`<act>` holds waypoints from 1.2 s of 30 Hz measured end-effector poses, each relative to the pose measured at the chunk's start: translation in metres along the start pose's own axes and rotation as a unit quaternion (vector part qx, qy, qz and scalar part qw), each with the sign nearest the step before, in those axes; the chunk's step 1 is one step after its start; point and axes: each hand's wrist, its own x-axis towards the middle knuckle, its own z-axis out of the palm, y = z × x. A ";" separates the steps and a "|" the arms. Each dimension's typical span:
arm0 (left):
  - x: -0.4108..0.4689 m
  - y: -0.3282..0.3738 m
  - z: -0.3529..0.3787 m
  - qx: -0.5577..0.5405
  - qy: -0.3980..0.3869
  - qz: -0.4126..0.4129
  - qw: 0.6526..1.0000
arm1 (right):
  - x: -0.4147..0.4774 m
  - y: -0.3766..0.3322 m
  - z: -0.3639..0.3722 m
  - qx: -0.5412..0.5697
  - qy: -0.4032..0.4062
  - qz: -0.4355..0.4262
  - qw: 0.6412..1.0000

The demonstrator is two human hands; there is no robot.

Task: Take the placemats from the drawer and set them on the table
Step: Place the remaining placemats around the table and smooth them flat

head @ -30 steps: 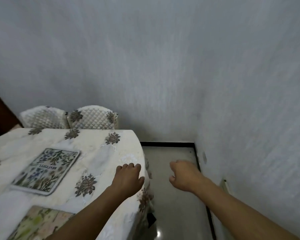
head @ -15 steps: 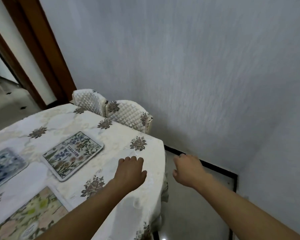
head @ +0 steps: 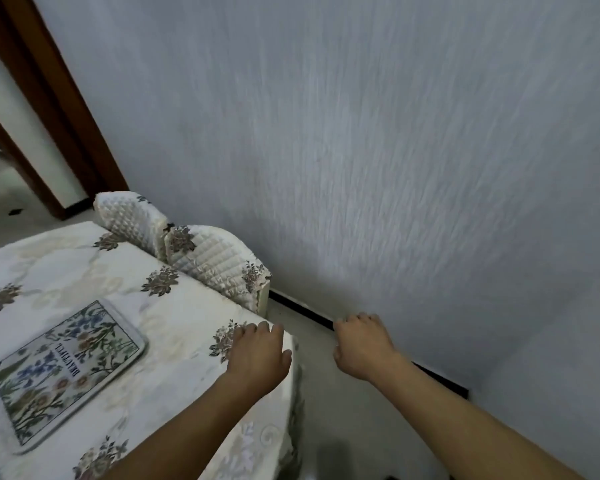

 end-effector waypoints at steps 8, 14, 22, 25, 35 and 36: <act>0.080 0.019 -0.012 -0.016 -0.010 -0.148 0.989 | 0.118 0.063 -0.018 -0.002 0.013 -0.141 0.990; 0.099 0.008 -0.016 -0.029 -0.019 -0.272 0.962 | 0.197 0.054 -0.034 -0.032 0.033 -0.254 0.966; 0.137 -0.070 -0.001 -0.019 -0.045 -0.402 0.914 | 0.299 -0.017 -0.057 -0.042 0.068 -0.385 0.919; 0.158 -0.099 0.006 -0.029 -0.037 -0.427 0.903 | 0.336 -0.042 -0.062 -0.060 0.069 -0.412 0.907; 0.192 -0.158 0.008 -0.067 -0.059 -0.522 0.848 | 0.435 -0.116 -0.070 -0.089 0.037 -0.511 0.854; 0.191 -0.161 0.010 -0.070 -0.064 -0.537 0.838 | 0.443 -0.125 -0.068 -0.091 0.038 -0.524 0.846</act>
